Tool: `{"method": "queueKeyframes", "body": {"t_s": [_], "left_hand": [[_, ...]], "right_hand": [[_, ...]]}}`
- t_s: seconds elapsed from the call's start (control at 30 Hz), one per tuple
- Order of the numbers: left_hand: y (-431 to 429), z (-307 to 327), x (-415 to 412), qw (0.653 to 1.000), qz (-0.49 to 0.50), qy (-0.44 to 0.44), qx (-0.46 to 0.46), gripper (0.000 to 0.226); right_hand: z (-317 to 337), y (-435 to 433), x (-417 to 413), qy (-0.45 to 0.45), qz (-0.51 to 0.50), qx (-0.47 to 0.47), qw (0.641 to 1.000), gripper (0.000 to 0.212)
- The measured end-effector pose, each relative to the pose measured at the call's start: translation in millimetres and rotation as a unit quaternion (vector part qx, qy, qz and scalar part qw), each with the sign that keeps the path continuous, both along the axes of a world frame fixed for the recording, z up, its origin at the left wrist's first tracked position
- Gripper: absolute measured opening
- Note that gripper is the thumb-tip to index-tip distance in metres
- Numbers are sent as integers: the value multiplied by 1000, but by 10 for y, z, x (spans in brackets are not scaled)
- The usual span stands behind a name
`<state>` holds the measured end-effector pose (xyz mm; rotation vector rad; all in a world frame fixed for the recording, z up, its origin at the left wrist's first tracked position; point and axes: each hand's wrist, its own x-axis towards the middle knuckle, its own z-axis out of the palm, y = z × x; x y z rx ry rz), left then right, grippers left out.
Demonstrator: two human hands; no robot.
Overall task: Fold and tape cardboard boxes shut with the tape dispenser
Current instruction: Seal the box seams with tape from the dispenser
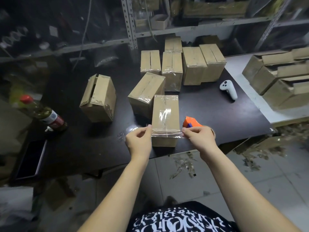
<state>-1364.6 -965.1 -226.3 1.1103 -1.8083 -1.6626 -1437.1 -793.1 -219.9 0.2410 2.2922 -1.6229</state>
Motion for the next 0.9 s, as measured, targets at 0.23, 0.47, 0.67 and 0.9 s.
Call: {"method": "queueKeyframes", "body": {"t_s": [0.23, 0.47, 0.67, 0.9], "left_hand": [[-78, -132, -60, 1000, 0, -25, 3, 16], [-122, -228, -117, 999, -5, -46, 29, 18], [-164, -257, -125, 992, -1, -67, 110, 19], [-207, -295, -91, 981, -45, -95, 163, 37]], "right_hand": [[-69, -109, -93, 50, 14, 163, 985, 31], [-154, -132, -110, 34, 20, 170, 985, 25], [-128, -89, -113, -126, -19, -22, 992, 15], [-367, -27, -6, -264, -112, -152, 946, 12]]}}
